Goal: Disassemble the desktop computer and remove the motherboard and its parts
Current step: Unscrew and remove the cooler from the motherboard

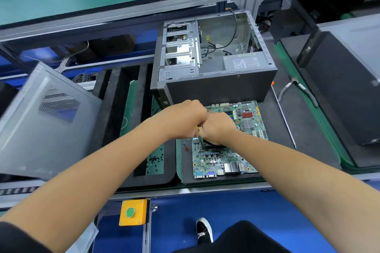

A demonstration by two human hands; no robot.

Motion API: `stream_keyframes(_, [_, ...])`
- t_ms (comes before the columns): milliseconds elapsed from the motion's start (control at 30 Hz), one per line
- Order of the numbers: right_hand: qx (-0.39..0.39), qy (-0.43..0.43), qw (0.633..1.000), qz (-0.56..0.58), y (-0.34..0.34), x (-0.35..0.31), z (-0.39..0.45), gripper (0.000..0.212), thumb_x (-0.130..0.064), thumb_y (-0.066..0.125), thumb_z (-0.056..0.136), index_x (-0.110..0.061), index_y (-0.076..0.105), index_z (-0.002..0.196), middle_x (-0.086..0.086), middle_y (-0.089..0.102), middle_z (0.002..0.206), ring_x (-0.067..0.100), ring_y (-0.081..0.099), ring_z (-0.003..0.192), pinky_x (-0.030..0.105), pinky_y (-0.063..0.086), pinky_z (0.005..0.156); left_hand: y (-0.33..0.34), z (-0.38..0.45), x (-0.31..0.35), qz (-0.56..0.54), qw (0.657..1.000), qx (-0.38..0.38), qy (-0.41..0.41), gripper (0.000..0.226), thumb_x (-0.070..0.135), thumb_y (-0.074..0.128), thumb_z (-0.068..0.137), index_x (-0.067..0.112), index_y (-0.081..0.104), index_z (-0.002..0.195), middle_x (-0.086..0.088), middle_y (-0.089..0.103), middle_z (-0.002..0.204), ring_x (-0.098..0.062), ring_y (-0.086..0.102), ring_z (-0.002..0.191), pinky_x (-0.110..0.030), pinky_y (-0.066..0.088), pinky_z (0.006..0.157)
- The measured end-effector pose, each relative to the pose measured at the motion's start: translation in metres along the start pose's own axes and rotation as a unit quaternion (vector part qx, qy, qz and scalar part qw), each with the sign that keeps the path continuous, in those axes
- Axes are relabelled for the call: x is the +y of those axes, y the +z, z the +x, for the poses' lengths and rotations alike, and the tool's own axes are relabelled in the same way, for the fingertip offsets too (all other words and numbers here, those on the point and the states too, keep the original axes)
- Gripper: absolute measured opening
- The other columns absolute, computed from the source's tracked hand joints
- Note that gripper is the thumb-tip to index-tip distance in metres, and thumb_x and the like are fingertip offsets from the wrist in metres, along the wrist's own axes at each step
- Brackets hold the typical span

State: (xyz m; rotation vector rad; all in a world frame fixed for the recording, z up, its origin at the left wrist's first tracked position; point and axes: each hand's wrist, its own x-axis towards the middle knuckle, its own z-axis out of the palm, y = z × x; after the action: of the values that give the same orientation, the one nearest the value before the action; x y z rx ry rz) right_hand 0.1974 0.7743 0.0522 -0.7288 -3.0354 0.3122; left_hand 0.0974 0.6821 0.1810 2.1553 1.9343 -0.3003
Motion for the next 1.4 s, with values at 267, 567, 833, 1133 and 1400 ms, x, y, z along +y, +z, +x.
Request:
stream_keyframes(267, [-0.028, -0.007, 0.999, -0.019, -0.003, 0.0, 0.001, 0.027, -0.031, 0.031, 0.092, -0.021, 0.033, 0.067, 0.001, 0.049, 0.072, 0.022, 0.046, 0.064, 0.03, 0.027, 0.051, -0.001, 0.007, 0.005, -0.035, 0.995, 0.033, -0.091, 0.043, 0.018, 0.06, 0.087, 0.012, 0.035, 0.053, -0.004, 0.035, 0.053, -0.018, 0.032, 0.044, -0.027, 0.024, 0.043])
stream_keyframes(567, [-0.052, 0.003, 0.998, -0.039, -0.011, -0.005, -0.002, 0.027, -0.019, 0.045, 0.088, -0.019, 0.043, 0.061, -0.004, 0.045, 0.058, 0.019, 0.045, 0.054, 0.028, 0.027, 0.045, -0.004, 0.008, 0.021, 0.028, 0.994, 0.035, -0.101, 0.032, 0.02, 0.057, 0.081, 0.015, 0.036, 0.057, 0.0, 0.04, 0.058, -0.017, 0.039, 0.048, -0.027, 0.027, 0.045])
stream_keyframes(833, [-0.058, -0.005, 0.998, -0.031, -0.016, -0.005, -0.005, 0.028, -0.022, 0.048, 0.083, -0.018, 0.038, 0.057, -0.002, 0.045, 0.061, 0.022, 0.048, 0.058, 0.029, 0.033, 0.051, 0.007, 0.0, 0.007, -0.069, 0.997, 0.04, 0.008, 0.031, 0.04, 0.076, 0.075, 0.018, 0.056, 0.068, 0.007, 0.052, 0.076, -0.018, 0.053, 0.075, -0.034, 0.044, 0.066])
stream_keyframes(1133, [-0.031, 0.002, 0.999, -0.012, -0.014, -0.006, -0.004, 0.027, -0.026, 0.037, 0.09, -0.018, 0.042, 0.065, -0.001, 0.044, 0.065, 0.023, 0.047, 0.063, 0.031, 0.03, 0.052, -0.007, -0.003, -0.003, 0.008, 0.997, -0.052, 0.056, 0.024, 0.005, 0.06, 0.083, 0.022, 0.044, 0.085, 0.002, 0.041, 0.096, -0.02, 0.048, 0.073, -0.032, 0.034, 0.058])
stream_keyframes(1400, [-0.044, 0.004, 0.999, -0.02, -0.014, -0.005, -0.004, 0.033, -0.023, 0.037, 0.09, -0.019, 0.035, 0.057, -0.001, 0.039, 0.06, 0.018, 0.036, 0.052, 0.029, 0.026, 0.049, -0.004, 0.006, 0.005, 0.091, 0.994, -0.004, 0.061, 0.015, 0.015, 0.058, 0.079, 0.012, 0.056, 0.065, 0.004, 0.036, 0.07, -0.018, 0.041, 0.057, -0.03, 0.033, 0.052])
